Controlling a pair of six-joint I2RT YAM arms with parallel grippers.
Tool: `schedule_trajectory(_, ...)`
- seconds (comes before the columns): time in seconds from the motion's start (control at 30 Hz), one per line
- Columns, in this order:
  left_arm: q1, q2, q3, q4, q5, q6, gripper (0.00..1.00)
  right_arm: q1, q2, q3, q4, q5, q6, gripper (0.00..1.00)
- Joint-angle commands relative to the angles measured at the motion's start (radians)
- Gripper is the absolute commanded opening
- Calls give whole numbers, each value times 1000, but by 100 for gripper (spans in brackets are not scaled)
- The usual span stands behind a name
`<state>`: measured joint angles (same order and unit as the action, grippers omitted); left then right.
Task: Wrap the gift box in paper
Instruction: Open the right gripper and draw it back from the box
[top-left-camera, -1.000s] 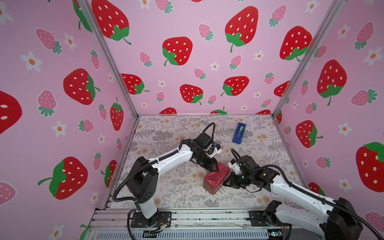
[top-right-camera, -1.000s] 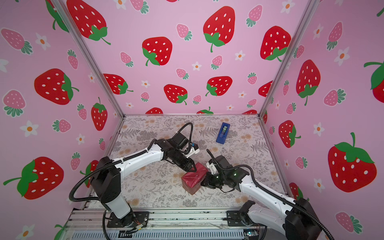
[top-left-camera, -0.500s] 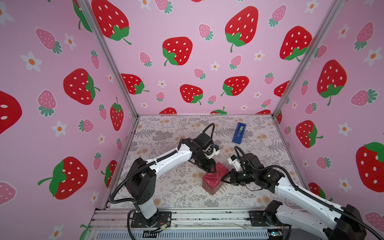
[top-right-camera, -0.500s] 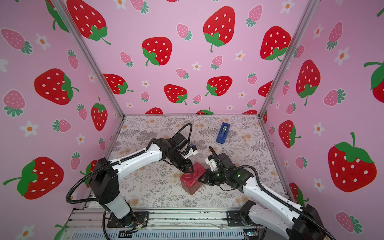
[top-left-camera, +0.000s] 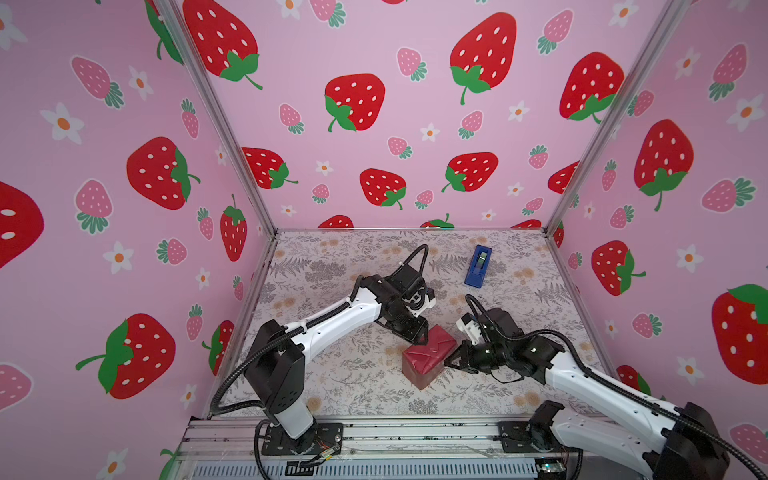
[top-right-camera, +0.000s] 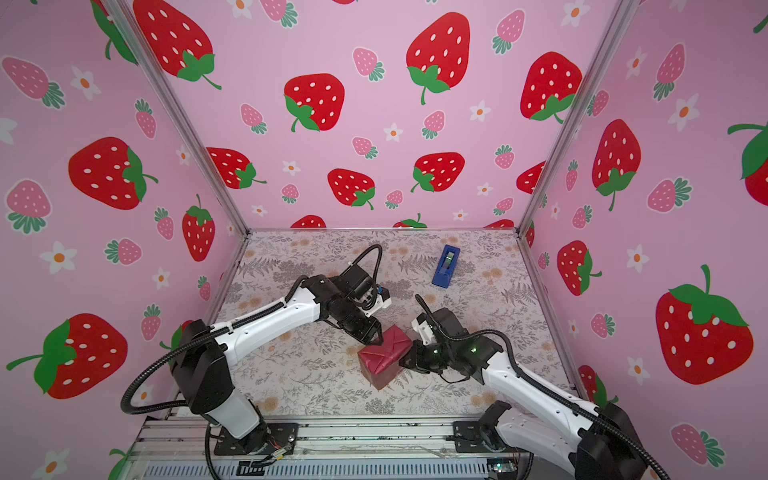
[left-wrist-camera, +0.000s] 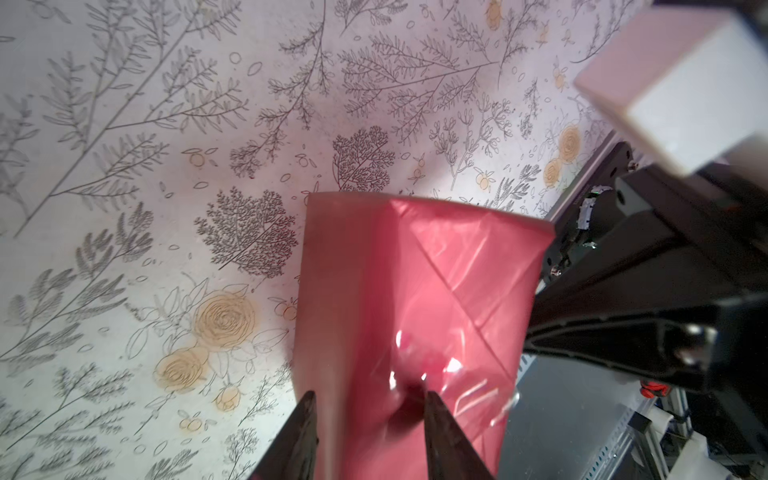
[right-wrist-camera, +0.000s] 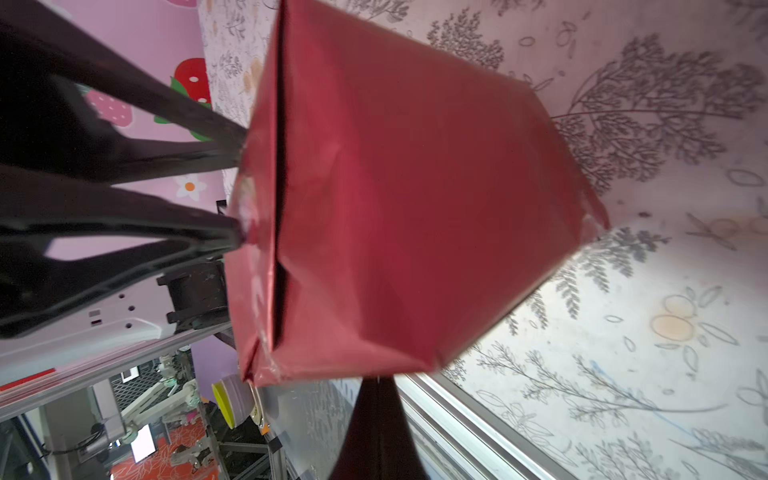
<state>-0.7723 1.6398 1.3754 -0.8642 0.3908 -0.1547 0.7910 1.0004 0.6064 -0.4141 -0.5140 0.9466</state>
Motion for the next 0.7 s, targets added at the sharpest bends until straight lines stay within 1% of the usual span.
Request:
schedule_trajectory(0.0,-6,-77,53,-30,-75,-8,50,-34,-28,59,-103,66,-54,0)
schedule_trajectory(0.07,-9,-101,59,-31,-101,-25,59,-64,-29,79,-139,71,-87,0)
schedule_trajectory(0.13,-19,-116,70,-48,-115,-40,78,-106,-26,101,-182,78,-126,0)
schedule_trajectory(0.23,-56,-126,90,-75,-152,-60,90,-179,-27,126,-244,79,-189,0)
schedule_trajectory(0.3,-84,-124,97,-90,-164,-70,95,-241,-29,140,-279,68,-233,0)
schedule_trajectory(0.37,-115,-117,107,-105,-186,-80,98,-292,-29,154,-311,58,-275,0)
schedule_trajectory(0.47,-161,-102,112,-118,-222,-98,100,-351,-28,176,-355,54,-329,0)
schedule_trajectory(0.63,-217,-62,97,-107,-247,-136,100,-401,-16,192,-387,52,-378,0)
schedule_trajectory(0.67,-226,-54,96,-109,-275,-144,100,-404,-14,192,-387,48,-380,0)
